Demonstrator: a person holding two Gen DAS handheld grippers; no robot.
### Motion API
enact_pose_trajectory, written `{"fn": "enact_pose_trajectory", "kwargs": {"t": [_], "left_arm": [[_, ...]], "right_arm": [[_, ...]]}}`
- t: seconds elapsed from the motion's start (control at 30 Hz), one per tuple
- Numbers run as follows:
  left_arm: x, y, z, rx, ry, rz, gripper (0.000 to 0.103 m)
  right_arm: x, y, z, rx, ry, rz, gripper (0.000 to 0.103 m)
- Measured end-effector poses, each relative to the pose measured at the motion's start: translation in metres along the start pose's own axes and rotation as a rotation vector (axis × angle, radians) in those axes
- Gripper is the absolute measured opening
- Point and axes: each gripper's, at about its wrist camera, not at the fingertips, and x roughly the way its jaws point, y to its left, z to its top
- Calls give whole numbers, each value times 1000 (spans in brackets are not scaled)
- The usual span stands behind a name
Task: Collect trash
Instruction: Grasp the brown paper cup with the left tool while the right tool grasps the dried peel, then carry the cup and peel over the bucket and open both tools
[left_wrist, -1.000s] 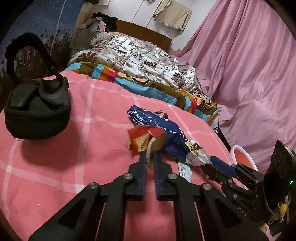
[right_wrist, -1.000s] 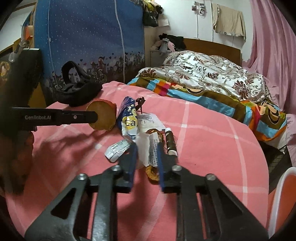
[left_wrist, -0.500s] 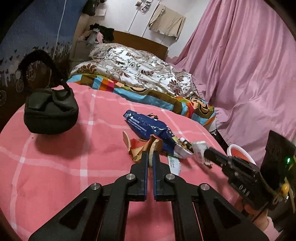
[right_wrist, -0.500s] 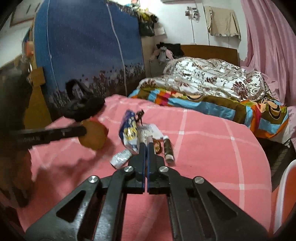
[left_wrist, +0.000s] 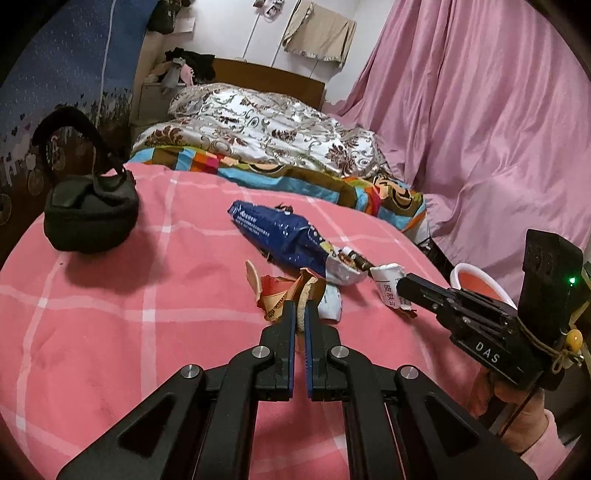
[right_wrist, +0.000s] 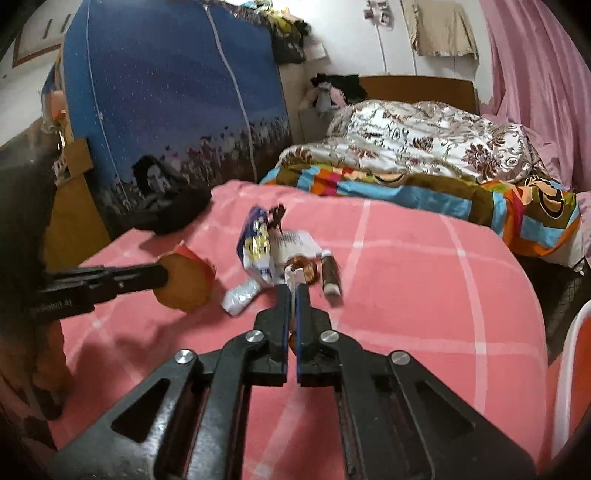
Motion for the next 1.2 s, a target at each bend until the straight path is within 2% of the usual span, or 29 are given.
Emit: {"fn": "enact_pose_trajectory", "kwargs": {"t": [0.07, 0.13, 0.2, 0.53, 0.67, 0.8, 0.87, 0.93, 1.2], "left_arm": [[1, 1, -1, -1, 4, -2, 3], [1, 0, -1, -1, 6, -4, 3], [0, 0, -3, 0, 9, -7, 3], [-2, 0, -9, -15, 19, -8, 3], [-2, 0, -9, -21, 15, -2, 3], [-3, 0, -11, -25, 7, 3, 3], [-5, -2, -13, -24, -4, 11, 3], [-7, -3, -14, -24, -13, 9, 3], [-17, -8, -20, -2, -48, 18, 2]], "right_arm": [[-2, 0, -3, -12, 3, -3, 35], [-3, -1, -7, -19, 9, -17, 50], [-5, -4, -11, -20, 19, -26, 56], [-10, -12, -28, -35, 64, -10, 62], [-12, -17, -26, -24, 53, -35, 62], [-3, -20, -20, -6, 66, -4, 61], [3, -17, -17, -11, 77, -2, 58], [6, -16, -16, -11, 80, 7, 47], [-6, -11, -20, -11, 43, 11, 47]]}}
